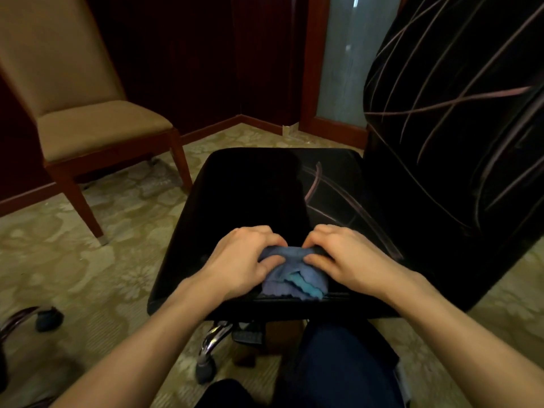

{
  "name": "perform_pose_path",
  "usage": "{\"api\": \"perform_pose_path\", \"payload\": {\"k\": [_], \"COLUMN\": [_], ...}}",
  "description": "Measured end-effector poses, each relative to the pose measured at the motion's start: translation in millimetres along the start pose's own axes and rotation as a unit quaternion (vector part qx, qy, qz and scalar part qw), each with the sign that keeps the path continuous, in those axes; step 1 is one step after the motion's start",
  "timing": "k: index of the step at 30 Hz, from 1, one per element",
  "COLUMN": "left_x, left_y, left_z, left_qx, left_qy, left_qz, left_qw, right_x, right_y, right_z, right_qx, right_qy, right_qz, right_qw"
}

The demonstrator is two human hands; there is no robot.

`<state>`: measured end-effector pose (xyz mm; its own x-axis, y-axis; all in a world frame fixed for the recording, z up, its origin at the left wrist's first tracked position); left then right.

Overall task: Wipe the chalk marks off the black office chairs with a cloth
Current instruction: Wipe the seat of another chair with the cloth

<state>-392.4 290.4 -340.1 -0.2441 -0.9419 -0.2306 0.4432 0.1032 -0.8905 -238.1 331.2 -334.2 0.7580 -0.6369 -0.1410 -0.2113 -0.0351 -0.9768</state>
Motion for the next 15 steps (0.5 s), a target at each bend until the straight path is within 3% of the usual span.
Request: {"api": "perform_pose_path", "payload": {"k": [3,5,8,15], "left_x": [-2.1,-3.5,-3.3,-2.7], "left_y": [-1.1,2.2,7.3,24.3], "left_z": [16.3,24.5,29.0,30.1], "left_qx": [-0.039,-0.062,-0.032,0.049], "left_qy": [0.057,0.064,0.049,0.028], "left_qz": [-0.011,0.009,0.042,-0.019], "left_qw": [0.998,0.996,0.997,0.998], "right_x": [11.5,13.8,16.4,30.7], "right_y": [-6.7,-9.5,-10.2,14.1], "right_z": [1.8,-4.8,-16.3,-3.3], "right_qx": [0.043,0.129,0.169,0.009], "right_qy": [-0.01,-0.028,-0.029,0.008], "right_qz": [0.011,0.046,0.082,0.03], "right_qw": [0.999,0.99,0.982,0.999]}}
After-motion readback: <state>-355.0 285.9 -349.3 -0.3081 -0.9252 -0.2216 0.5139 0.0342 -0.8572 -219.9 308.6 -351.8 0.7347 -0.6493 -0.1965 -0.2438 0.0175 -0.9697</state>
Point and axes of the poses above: each hand's wrist, its own x-axis away from the middle knuckle, its own y-axis out of the palm, z = x × y, the point moved 6 cm from there along -x, towards the middle knuckle, and after that the axes turned 4 degrees about x, right-handed, at the moved point
